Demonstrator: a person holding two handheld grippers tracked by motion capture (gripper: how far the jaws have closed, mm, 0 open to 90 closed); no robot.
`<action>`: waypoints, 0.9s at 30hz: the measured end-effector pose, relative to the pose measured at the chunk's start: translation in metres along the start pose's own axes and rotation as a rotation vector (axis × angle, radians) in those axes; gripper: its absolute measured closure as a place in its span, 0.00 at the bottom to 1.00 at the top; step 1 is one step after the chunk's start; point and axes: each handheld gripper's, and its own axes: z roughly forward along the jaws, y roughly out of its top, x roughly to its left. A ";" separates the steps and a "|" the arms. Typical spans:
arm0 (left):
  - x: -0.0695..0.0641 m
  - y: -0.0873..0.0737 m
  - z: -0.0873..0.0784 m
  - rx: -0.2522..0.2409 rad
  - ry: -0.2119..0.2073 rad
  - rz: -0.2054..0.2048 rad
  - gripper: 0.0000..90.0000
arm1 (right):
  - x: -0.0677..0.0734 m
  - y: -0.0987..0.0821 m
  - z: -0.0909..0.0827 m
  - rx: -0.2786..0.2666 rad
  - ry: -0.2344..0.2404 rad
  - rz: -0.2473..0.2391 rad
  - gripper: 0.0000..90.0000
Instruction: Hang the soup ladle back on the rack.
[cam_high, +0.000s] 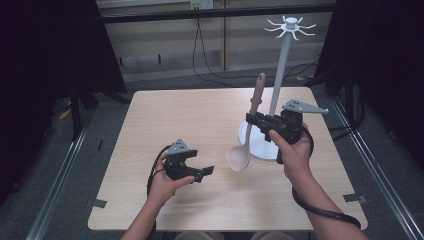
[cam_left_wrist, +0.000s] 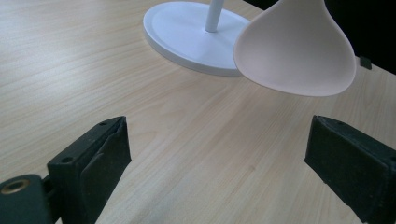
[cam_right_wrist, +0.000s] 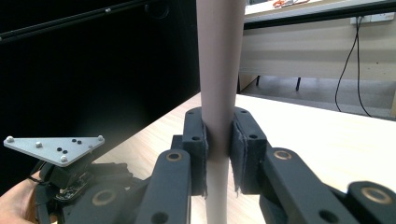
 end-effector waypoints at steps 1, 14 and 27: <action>0.000 0.000 0.000 -0.001 0.001 0.001 0.07 | 0.000 0.002 0.000 -0.001 0.001 0.000 0.87; 0.001 -0.002 0.001 0.006 -0.002 -0.003 0.06 | -0.002 0.022 -0.001 -0.013 -0.001 -0.029 0.87; 0.001 -0.002 0.001 0.014 0.000 0.004 0.05 | -0.003 0.046 -0.004 -0.024 -0.009 -0.061 0.87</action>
